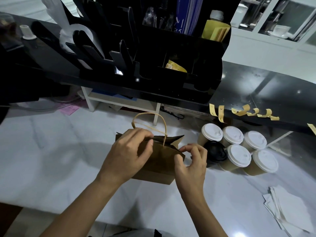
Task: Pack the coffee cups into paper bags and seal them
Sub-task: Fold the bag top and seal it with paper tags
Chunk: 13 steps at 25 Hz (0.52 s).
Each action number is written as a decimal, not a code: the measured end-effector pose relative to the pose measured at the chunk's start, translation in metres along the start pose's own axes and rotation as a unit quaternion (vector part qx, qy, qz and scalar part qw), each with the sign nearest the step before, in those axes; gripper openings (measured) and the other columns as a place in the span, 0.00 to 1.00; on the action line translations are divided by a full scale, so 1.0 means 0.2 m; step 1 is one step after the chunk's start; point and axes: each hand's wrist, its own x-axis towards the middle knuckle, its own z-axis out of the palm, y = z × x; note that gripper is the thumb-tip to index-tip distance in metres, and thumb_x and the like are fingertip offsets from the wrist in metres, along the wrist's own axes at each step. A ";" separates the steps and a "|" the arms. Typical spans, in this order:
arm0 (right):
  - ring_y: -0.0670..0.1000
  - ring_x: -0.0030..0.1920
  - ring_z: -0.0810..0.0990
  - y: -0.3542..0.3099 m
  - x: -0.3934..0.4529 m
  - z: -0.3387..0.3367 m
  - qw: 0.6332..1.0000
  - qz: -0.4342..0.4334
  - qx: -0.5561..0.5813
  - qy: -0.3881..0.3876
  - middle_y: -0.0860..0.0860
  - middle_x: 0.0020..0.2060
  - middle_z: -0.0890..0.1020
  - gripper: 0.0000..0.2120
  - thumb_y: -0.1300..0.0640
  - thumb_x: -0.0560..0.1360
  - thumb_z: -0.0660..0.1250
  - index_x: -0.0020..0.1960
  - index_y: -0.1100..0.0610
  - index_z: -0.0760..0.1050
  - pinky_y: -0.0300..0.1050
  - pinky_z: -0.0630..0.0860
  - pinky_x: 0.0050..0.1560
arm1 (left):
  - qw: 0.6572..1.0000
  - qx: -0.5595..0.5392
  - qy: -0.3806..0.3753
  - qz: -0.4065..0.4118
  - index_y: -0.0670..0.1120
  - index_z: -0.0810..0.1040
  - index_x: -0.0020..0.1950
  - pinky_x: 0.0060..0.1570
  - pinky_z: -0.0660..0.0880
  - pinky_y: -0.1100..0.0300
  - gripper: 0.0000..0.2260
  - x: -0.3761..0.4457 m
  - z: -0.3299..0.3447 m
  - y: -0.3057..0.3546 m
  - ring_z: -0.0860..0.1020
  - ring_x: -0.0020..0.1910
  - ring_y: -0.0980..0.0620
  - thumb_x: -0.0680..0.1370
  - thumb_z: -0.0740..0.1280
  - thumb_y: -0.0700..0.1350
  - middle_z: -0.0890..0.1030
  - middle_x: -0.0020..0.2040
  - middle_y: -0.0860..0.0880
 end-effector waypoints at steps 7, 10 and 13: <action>0.47 0.57 0.76 0.06 0.02 -0.02 0.998 -0.049 0.000 -0.024 0.41 0.51 0.74 0.07 0.60 0.71 0.70 0.46 0.50 0.81 0.42 0.74 0.54 | 0.993 -0.019 -0.101 -0.059 0.56 0.59 0.80 0.68 0.68 0.59 0.26 0.04 0.11 0.04 0.67 0.74 0.57 0.83 0.62 0.47 0.70 0.75 0.54; 0.46 0.60 0.75 0.09 0.03 -0.05 0.996 -0.070 -0.010 -0.046 0.42 0.54 0.75 0.07 0.61 0.72 0.72 0.48 0.51 0.83 0.41 0.73 0.55 | 0.984 -0.016 -0.150 -0.090 0.62 0.53 0.79 0.63 0.67 0.61 0.33 0.05 0.16 0.03 0.66 0.72 0.56 0.80 0.67 0.51 0.70 0.72 0.55; 0.45 0.66 0.73 0.10 0.05 -0.08 0.994 -0.076 -0.015 -0.074 0.41 0.60 0.74 0.07 0.59 0.74 0.73 0.48 0.47 0.82 0.44 0.74 0.60 | 0.983 -0.007 -0.154 -0.103 0.63 0.57 0.74 0.62 0.69 0.60 0.31 0.09 0.21 0.03 0.69 0.68 0.55 0.77 0.71 0.53 0.73 0.65 0.57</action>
